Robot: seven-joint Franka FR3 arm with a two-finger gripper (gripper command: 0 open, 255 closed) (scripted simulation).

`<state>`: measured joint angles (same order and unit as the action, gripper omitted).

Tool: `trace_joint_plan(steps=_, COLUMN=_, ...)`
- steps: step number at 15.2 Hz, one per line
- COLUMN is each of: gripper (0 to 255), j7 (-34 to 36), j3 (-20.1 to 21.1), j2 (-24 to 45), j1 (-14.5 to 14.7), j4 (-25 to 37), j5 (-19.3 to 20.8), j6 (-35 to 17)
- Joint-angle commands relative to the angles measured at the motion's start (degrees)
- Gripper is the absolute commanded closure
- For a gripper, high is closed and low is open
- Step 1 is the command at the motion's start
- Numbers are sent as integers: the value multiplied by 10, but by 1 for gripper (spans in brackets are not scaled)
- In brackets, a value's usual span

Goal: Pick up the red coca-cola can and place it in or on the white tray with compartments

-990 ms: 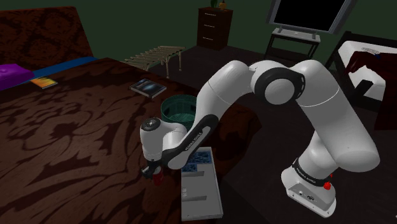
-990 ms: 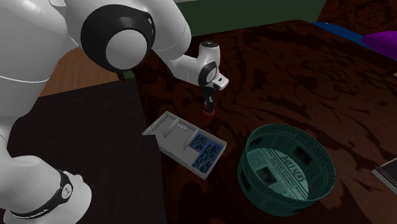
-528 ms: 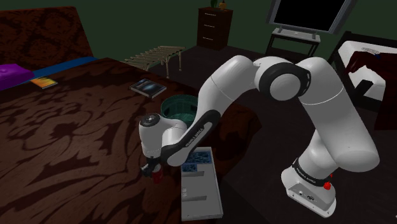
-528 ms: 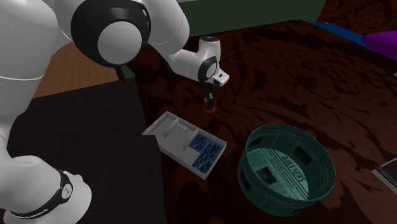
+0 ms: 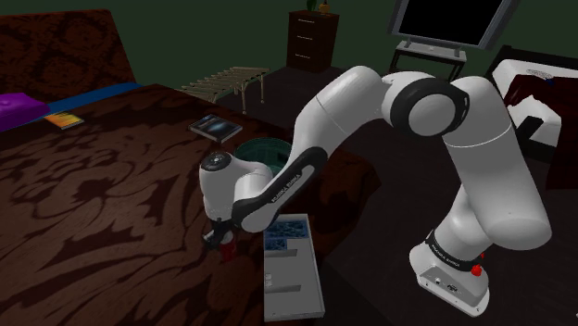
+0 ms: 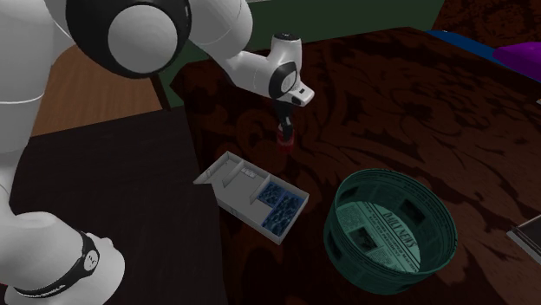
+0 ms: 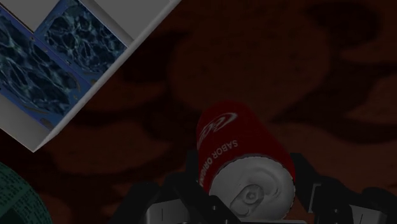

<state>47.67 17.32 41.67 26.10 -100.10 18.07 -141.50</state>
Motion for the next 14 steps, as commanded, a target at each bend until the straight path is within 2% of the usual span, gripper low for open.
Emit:
trace_joint_plan(steps=1, gripper=255, j7=-2, j3=4, j2=-12, j1=-3, j4=-3, j5=-4, j6=9)
trace_joint_plan(steps=10, gripper=255, j7=-13, j3=20, j2=-60, j1=-14, j4=-8, j5=-22, j6=51)
trace_joint_plan(steps=14, gripper=255, j7=-21, j3=33, j2=-144, j1=-46, j4=-137, j5=-36, j6=5)
